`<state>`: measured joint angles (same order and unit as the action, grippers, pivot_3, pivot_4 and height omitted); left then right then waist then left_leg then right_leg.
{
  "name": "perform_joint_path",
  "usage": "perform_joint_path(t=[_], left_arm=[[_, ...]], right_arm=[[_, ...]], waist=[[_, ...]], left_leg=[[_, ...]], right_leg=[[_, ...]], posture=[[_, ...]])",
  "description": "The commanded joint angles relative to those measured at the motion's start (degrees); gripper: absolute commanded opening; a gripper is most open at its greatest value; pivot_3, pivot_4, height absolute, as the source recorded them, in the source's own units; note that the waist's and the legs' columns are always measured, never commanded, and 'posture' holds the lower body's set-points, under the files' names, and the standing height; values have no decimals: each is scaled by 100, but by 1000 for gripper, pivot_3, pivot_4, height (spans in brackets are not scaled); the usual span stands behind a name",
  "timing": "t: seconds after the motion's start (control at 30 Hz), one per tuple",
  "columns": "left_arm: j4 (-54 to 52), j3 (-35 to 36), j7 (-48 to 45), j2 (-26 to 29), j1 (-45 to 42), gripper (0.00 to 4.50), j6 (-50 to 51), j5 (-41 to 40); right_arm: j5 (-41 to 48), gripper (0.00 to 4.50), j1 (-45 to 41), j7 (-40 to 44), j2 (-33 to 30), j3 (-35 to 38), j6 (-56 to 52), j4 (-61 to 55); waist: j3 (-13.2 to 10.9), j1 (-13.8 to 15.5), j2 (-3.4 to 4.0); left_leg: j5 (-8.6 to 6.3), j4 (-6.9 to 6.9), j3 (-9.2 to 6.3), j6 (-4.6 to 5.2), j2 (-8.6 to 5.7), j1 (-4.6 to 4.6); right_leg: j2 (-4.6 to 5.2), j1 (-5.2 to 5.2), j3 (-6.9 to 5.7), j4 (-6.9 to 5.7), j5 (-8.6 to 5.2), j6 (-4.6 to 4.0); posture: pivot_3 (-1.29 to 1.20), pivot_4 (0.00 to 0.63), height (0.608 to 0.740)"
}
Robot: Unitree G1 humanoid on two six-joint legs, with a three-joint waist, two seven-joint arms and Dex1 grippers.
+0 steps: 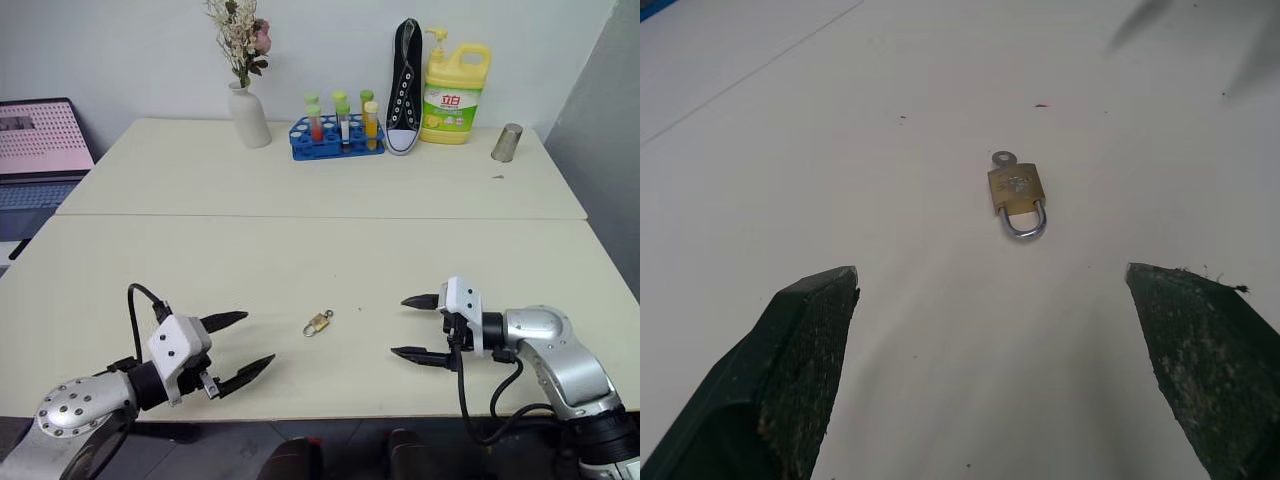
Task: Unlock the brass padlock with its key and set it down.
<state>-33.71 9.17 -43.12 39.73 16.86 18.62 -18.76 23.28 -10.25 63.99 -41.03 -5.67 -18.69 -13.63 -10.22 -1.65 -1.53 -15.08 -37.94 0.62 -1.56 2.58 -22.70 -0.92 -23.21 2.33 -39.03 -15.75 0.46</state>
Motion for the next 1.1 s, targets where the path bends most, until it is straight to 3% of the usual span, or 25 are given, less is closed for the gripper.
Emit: perform_joint_path(t=[0.03,0.57,0.83,1.1], left_arm=[[-84,-12,54,-50,-108,4500,25,-80],[-396,-241,357,-228,-199,4500,518,-261],[-118,-664,804,-513,-773,4500,932,-51],[474,-1237,1093,-849,-1485,4500,1272,227]], right_arm=[[-12,4482,-15,-15,40,46,123,-75],[-145,4482,-224,-104,157,-46,-93,14],[165,4482,-471,-365,376,152,-574,-108],[11,4482,-205,-352,106,-74,-771,-523]], waist=[[-1,1,-1],[-1,1,-1],[-1,1,-1],[1,17,-2]], left_leg=[[0,0,-1,0,1,-1],[0,0,-2,0,0,0],[0,-2,-3,0,-1,1],[0,-2,-7,0,-5,-4]], right_leg=[[0,-1,0,0,0,0],[0,-1,-1,-2,0,0],[-1,0,0,-5,1,0],[-1,0,-2,-1,1,0]], posture=[[0,150,740],[0,150,740],[0,150,740],[0,150,740]])
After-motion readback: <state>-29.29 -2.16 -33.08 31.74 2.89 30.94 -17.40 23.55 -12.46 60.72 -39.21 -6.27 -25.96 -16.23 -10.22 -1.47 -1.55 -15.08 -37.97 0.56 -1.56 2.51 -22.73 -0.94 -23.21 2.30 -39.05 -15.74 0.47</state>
